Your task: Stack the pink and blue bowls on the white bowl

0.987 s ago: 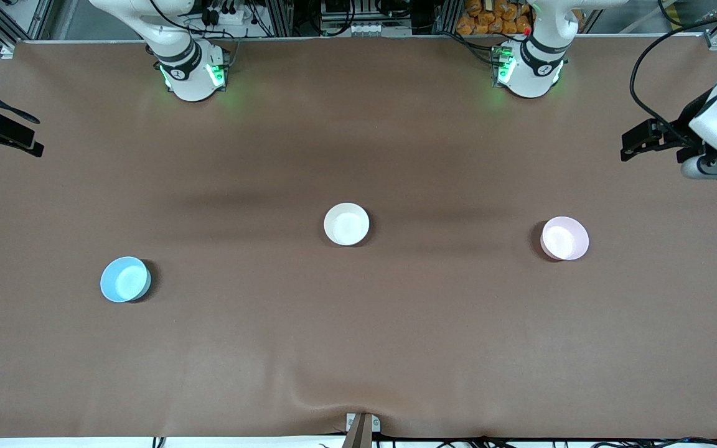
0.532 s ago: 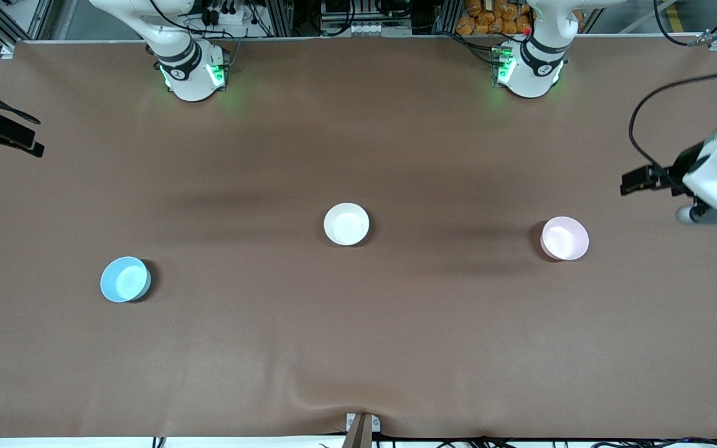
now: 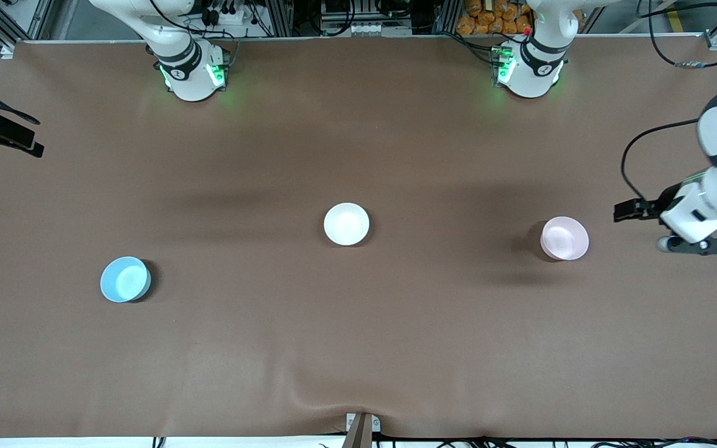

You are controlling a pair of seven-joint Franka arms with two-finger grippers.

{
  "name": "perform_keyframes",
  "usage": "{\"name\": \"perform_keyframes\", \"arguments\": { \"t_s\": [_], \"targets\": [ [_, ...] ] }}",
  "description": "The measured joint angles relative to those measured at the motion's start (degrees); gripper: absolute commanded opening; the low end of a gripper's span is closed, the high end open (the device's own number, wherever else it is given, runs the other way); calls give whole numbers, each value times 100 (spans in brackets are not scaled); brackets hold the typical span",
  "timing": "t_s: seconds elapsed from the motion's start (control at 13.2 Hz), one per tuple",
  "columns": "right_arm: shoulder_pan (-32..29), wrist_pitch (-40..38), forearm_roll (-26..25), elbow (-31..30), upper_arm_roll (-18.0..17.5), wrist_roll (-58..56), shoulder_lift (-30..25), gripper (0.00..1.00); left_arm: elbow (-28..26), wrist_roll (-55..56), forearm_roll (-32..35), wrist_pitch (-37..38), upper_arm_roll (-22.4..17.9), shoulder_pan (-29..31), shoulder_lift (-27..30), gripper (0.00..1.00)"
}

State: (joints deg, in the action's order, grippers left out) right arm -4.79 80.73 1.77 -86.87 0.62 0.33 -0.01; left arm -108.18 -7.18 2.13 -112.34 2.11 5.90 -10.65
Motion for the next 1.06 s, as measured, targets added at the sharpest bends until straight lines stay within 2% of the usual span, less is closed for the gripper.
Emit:
{"name": "perform_keyframes", "arguments": {
  "t_s": [0.3,0.76,0.91,1.06],
  "targets": [
    [-1,23,0,1,3,0,3,100,-871,-66,140,-1072,16,-3,-97,100],
    [-128,512,1,0,47,2,38,100,-1722,-85,364,-3091,6,146,-818,100],
    [-154,677,3,-4,47,2,120,100,-1769,-86,471,-3398,6,162,-1032,81],
    [-165,817,3,-8,49,2,219,100,-1770,-180,496,-3450,6,167,-1074,67]
  ]
}}
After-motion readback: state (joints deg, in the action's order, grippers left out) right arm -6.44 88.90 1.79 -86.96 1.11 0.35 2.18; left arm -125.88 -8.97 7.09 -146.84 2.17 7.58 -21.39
